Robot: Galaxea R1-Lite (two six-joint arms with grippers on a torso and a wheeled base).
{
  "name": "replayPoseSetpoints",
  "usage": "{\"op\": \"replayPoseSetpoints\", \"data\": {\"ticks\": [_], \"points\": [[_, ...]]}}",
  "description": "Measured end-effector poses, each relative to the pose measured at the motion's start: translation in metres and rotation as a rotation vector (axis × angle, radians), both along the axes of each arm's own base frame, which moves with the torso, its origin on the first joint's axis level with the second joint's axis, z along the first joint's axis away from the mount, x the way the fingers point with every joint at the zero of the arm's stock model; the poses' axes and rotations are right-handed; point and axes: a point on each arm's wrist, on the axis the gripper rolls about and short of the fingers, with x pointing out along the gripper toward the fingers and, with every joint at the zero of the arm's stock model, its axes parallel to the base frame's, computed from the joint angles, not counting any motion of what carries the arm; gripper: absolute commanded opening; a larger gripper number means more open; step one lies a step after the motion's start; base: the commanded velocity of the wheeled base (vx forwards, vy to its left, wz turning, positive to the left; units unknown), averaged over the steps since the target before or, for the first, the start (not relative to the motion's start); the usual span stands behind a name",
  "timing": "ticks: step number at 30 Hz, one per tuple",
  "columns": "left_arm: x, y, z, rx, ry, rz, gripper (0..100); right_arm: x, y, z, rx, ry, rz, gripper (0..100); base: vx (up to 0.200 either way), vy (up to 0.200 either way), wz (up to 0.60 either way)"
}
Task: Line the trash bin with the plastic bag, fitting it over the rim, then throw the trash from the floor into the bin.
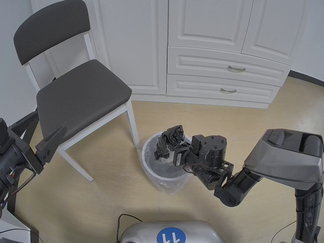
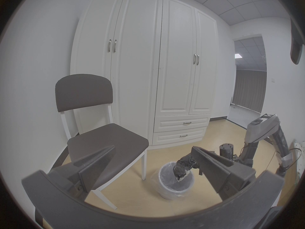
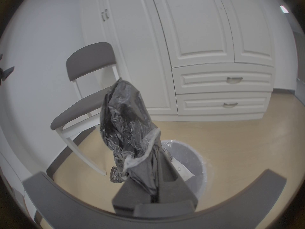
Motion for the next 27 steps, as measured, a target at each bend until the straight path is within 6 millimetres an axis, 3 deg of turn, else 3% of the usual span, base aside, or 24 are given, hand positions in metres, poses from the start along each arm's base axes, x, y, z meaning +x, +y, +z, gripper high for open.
{"op": "replayPoseSetpoints", "data": {"ticks": [13,27], "points": [[0.002,0.0,-0.002,0.005,0.009,0.002,100,0.029,0.017,-0.044,0.128,0.065,-0.014,0,0.0,0.0,0.0],[0.002,0.0,-0.001,0.005,0.008,0.007,100,0.053,0.02,-0.093,0.175,0.118,-0.051,0,0.0,0.0,0.0]]}}
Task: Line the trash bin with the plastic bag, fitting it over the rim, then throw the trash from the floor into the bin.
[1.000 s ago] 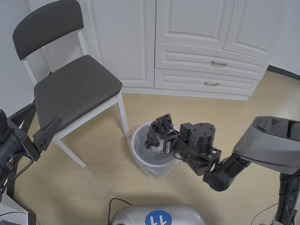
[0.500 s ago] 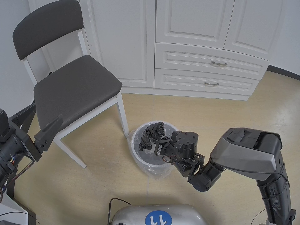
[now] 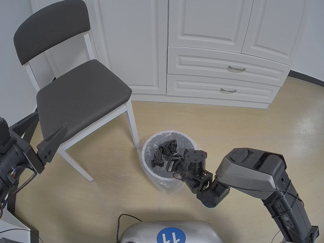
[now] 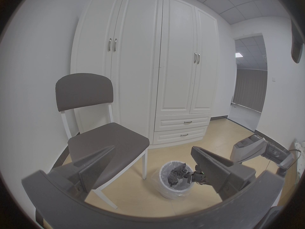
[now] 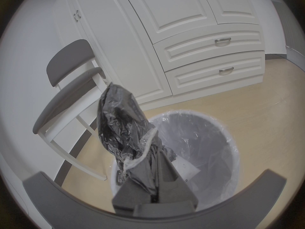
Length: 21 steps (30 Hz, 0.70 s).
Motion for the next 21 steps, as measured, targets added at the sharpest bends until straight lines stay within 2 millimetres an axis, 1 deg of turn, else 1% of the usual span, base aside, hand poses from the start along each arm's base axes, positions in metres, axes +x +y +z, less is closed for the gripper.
{"op": "replayPoseSetpoints", "data": {"ticks": [4,7,17,21], "points": [[0.0,0.0,0.0,0.0,-0.001,0.001,100,0.002,0.001,-0.011,-0.005,0.013,-0.001,0,0.0,0.0,0.0],[0.0,0.0,0.0,0.0,0.0,0.001,100,0.003,0.001,-0.016,-0.007,0.018,-0.003,0,0.0,0.0,0.0],[0.0,0.0,-0.002,0.003,0.005,0.0,100,0.011,-0.001,-0.025,-0.007,0.017,-0.021,0,0.0,0.0,0.0],[0.0,0.0,-0.002,0.003,0.006,0.0,100,0.011,-0.002,-0.028,-0.045,0.057,-0.037,0,0.0,0.0,0.0]]}}
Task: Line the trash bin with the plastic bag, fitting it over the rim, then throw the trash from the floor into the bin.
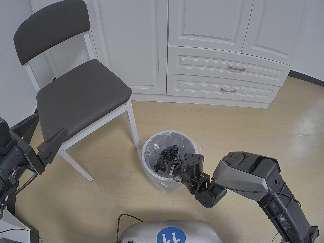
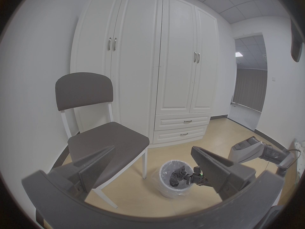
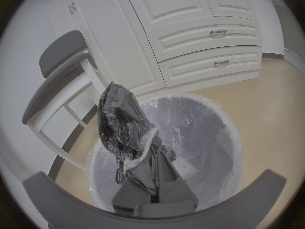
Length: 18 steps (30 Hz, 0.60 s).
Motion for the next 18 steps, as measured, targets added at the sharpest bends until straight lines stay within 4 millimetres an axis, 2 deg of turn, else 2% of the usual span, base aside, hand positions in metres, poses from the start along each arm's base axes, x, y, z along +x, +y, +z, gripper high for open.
{"op": "replayPoseSetpoints", "data": {"ticks": [10,18], "points": [[0.0,0.0,0.0,0.002,-0.001,0.002,100,-0.001,0.008,0.036,-0.027,0.023,-0.035,0,0.0,0.0,0.0],[0.0,0.0,0.0,0.002,-0.001,0.002,100,0.003,0.011,0.045,-0.054,0.114,-0.089,0,0.0,0.0,0.0]]}}
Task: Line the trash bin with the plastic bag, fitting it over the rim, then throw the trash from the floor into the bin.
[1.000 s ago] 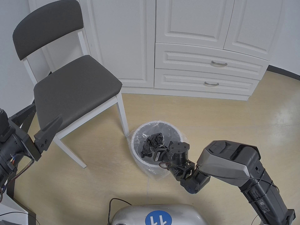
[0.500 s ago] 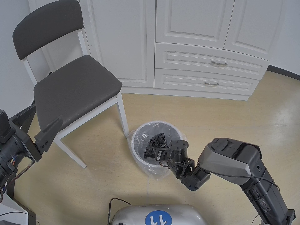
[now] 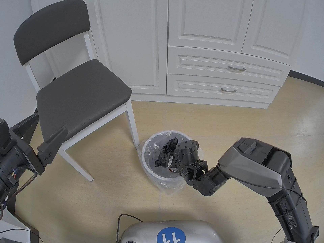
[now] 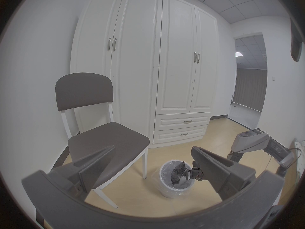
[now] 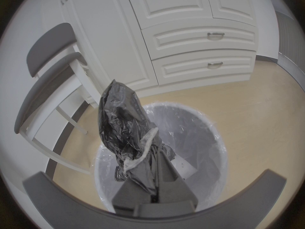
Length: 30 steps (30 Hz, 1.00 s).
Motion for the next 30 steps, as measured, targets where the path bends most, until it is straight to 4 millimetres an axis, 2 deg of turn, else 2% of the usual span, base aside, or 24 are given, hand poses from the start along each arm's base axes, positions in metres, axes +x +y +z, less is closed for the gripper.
{"op": "replayPoseSetpoints", "data": {"ticks": [8,16,23,30], "points": [[0.0,0.0,0.0,0.0,0.0,0.0,100,0.006,0.006,0.013,0.023,0.119,-0.09,0,0.0,0.0,0.0],[0.0,0.0,0.0,0.0,0.0,0.0,100,0.018,0.015,0.021,0.062,0.129,-0.167,0,0.0,0.0,0.0],[0.0,0.0,0.0,0.001,0.002,-0.001,100,0.028,0.018,0.003,0.056,0.127,-0.19,0,0.0,0.0,0.0],[0.0,0.0,-0.001,0.002,0.004,-0.002,100,0.029,0.017,-0.014,0.025,0.158,-0.196,0,0.0,0.0,0.0]]}}
